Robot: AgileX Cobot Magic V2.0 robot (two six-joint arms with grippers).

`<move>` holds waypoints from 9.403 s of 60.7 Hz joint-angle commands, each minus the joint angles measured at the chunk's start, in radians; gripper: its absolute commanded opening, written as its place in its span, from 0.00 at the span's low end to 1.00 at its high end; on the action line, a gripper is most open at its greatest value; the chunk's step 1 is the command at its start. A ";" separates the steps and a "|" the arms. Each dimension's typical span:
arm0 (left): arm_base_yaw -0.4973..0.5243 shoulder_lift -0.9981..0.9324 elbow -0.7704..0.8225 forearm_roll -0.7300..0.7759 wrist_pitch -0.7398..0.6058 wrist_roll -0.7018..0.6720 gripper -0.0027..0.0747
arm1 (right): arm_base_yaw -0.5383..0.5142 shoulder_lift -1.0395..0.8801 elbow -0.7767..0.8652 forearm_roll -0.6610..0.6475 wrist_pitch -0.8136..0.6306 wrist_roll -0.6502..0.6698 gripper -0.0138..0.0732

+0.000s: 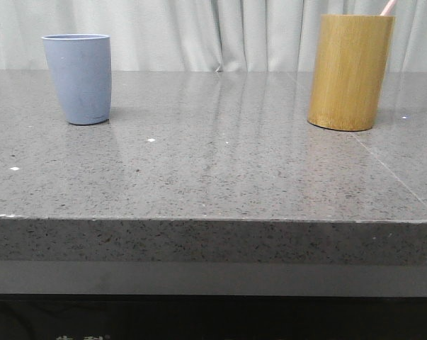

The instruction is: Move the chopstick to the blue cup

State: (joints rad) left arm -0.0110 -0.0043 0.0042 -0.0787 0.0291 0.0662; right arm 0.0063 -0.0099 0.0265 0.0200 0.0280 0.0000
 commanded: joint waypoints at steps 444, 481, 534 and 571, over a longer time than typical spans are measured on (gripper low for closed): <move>-0.403 1.015 -1.160 -0.079 0.643 0.030 0.44 | 0.050 1.051 -0.919 0.407 0.032 -0.013 0.73; -0.403 0.985 -1.135 -0.054 0.633 0.030 0.44 | 0.056 1.454 -1.225 0.578 -0.088 -0.013 0.72; -0.403 0.985 -1.135 -0.045 0.633 0.030 0.44 | 0.056 1.387 -1.340 0.391 0.027 -0.013 0.02; -0.403 0.985 -1.135 -0.045 0.614 0.030 0.44 | 0.406 1.342 -1.749 0.306 0.284 -0.216 0.02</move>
State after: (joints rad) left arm -0.4165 0.9911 -1.1029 -0.1169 0.7211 0.1012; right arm 0.3503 1.3402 -1.6898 0.3300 0.3946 -0.1714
